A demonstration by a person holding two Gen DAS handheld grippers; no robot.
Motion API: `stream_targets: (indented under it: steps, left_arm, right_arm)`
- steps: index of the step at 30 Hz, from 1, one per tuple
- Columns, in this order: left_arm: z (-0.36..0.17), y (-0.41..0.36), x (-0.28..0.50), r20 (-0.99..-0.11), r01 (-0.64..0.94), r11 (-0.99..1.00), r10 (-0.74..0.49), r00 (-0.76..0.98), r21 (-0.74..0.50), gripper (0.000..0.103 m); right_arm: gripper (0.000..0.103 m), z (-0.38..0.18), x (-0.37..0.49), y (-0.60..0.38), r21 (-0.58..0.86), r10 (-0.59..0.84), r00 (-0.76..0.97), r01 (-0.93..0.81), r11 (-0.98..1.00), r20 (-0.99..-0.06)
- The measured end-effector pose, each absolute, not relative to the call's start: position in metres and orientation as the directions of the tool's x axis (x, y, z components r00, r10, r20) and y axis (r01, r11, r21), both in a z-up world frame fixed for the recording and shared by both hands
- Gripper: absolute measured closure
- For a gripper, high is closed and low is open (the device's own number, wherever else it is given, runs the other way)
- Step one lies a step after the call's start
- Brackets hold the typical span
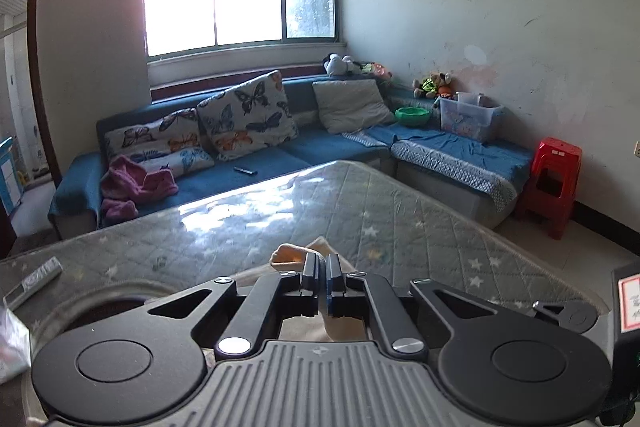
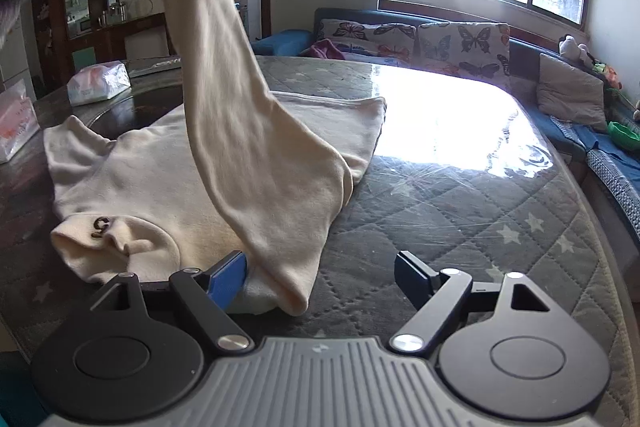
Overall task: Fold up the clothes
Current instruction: 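Grasp the other sleeve with the left gripper and lift it, then fold the held sleeve across the body and open the left gripper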
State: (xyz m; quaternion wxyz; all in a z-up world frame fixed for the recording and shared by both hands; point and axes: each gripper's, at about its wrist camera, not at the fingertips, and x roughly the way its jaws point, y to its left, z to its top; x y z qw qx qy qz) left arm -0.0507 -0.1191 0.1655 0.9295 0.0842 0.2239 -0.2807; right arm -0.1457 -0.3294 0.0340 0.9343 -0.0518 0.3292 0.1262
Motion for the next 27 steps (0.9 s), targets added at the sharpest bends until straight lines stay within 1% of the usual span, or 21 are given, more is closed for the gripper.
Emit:
stream_targets:
  steps: [3, 6, 10, 14, 19, 27]
  left_arm:
    - [0.164, -0.114, -0.05, -0.466, 0.553, 0.833, -0.481, 0.743, 0.021, 0.099]
    - [0.159, -0.107, -0.049, -0.474, 0.543, 0.84, -0.476, 0.741, 0.005, 0.099]
    - [0.146, -0.092, -0.049, -0.499, 0.516, 0.856, -0.456, 0.736, -0.021, 0.099]
    - [0.142, -0.084, -0.046, -0.51, 0.501, 0.864, -0.452, 0.732, -0.048, 0.099]
    - [0.14, -0.073, -0.049, -0.513, 0.489, 0.87, -0.452, 0.73, -0.07, 0.099]
    - [0.114, -0.055, -0.05, -0.558, 0.443, 0.889, -0.428, 0.711, -0.118, 0.099]
  right_arm:
    - [0.02, 0.032, -0.147, -0.331, -0.041, 0.181, 0.752, -0.267, 0.963, -0.634]
    - [0.015, 0.033, -0.149, -0.336, -0.049, 0.167, 0.757, -0.254, 0.966, -0.632]
    - [0.015, 0.034, -0.149, -0.343, -0.011, 0.189, 0.743, -0.255, 0.967, -0.643]
    - [0.015, 0.034, -0.145, -0.334, -0.046, 0.169, 0.753, -0.255, 0.966, -0.635]
    - [0.015, 0.034, -0.144, -0.336, -0.054, 0.15, 0.751, -0.24, 0.969, -0.643]
    - [0.015, 0.035, -0.148, -0.351, -0.083, 0.096, 0.747, -0.199, 0.976, -0.658]
